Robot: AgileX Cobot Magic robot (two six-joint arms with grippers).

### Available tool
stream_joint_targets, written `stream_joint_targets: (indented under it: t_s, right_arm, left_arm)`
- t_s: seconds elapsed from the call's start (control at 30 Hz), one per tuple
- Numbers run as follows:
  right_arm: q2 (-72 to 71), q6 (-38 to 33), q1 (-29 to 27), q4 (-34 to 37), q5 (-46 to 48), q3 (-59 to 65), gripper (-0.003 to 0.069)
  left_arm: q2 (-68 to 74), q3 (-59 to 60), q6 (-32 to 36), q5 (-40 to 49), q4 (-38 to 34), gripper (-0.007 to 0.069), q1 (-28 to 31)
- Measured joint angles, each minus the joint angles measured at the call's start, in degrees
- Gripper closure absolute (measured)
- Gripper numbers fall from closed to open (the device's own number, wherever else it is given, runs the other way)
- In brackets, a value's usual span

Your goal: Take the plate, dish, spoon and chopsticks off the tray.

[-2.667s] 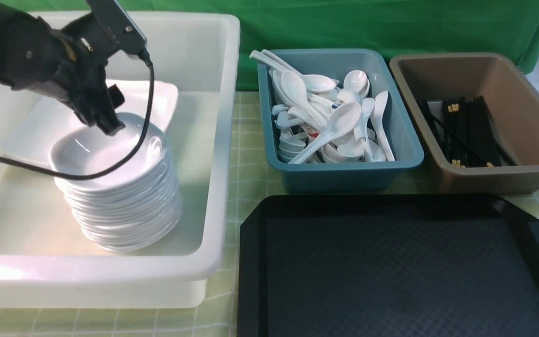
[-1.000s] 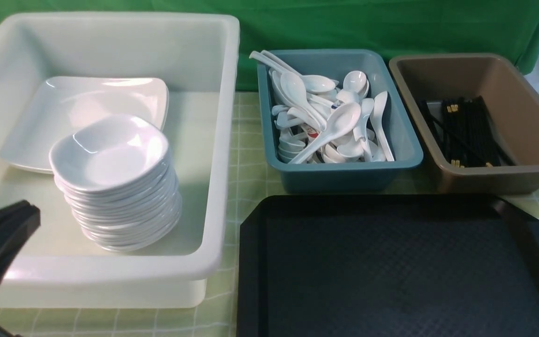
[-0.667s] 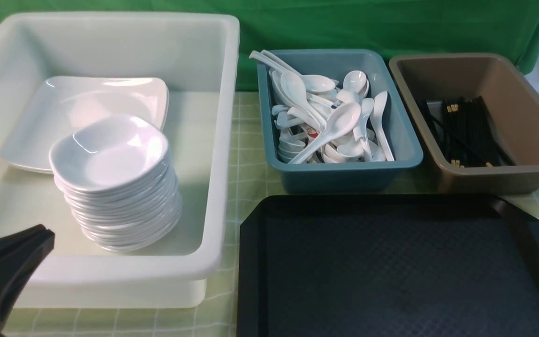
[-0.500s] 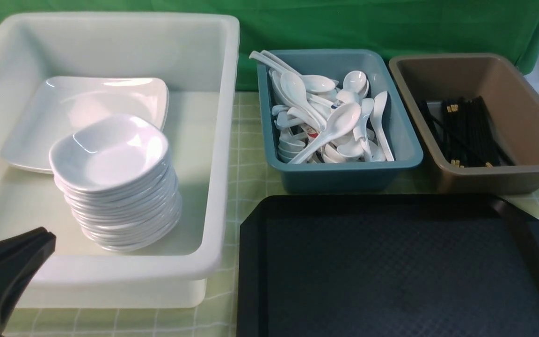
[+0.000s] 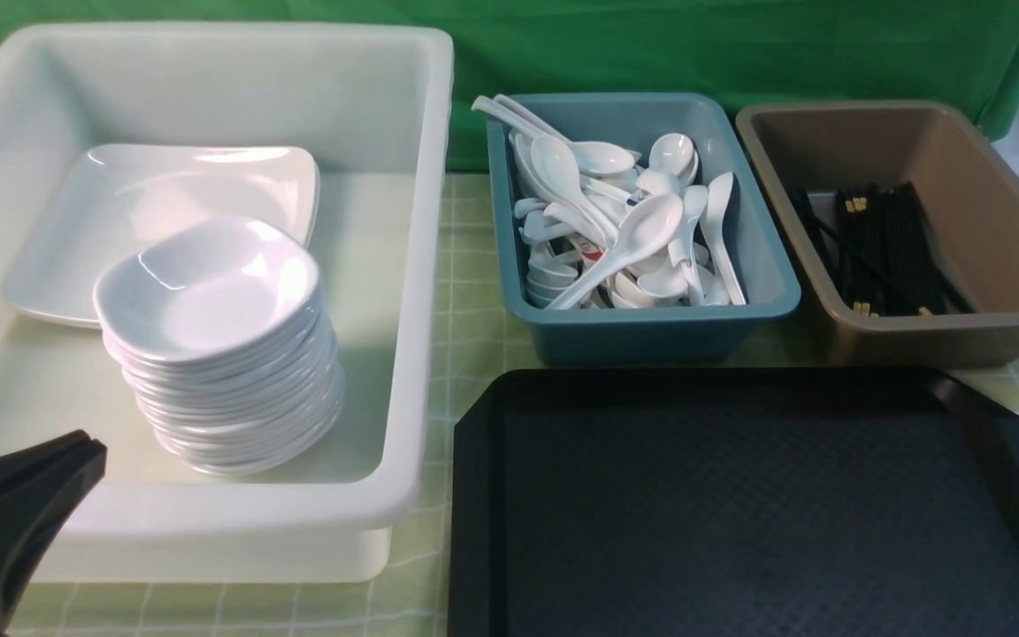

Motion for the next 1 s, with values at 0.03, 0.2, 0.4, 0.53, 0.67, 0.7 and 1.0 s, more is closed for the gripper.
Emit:
stream_joint_targets:
  t_s: [0.03, 0.2, 0.4, 0.53, 0.67, 0.7, 1.0]
  right_arm:
    - [0.0, 0.0, 0.0, 0.0, 3.1, 0.0, 0.0641]
    - [0.0, 0.1, 0.0, 0.0, 6.4, 0.0, 0.064]
    - [0.0, 0.1, 0.0, 0.1, 6.9, 0.0, 0.0638]
    - [0.0, 0.1, 0.0, 0.1, 6.9, 0.0, 0.0633]
    - [-0.1, 0.1, 0.0, 0.1, 6.9, 0.0, 0.0617]
    - [-0.1, 0.1, 0.0, 0.1, 6.9, 0.0, 0.0615]
    - [-0.1, 0.1, 0.0, 0.2, 6.9, 0.0, 0.0599]
  left_arm:
    - [0.0, 0.0, 0.0, 0.0, 0.5, 0.0619, 0.0]
    - [0.0, 0.0, 0.0, 0.0, 1.8, 0.0619, 0.0]
    - [0.0, 0.0, 0.0, 0.0, 3.2, 0.0619, 0.0]
    - [0.0, 0.0, 0.0, 0.0, 3.3, 0.0619, 0.0]
    - [0.0, 0.0, 0.0, 0.0, 3.3, 0.0619, 0.0]
    - [0.0, 0.0, 0.0, 0.0, 3.3, 0.0619, 0.0]
    - [0.0, 0.7, -1.8, -2.5, 3.6, 0.0619, 0.0]
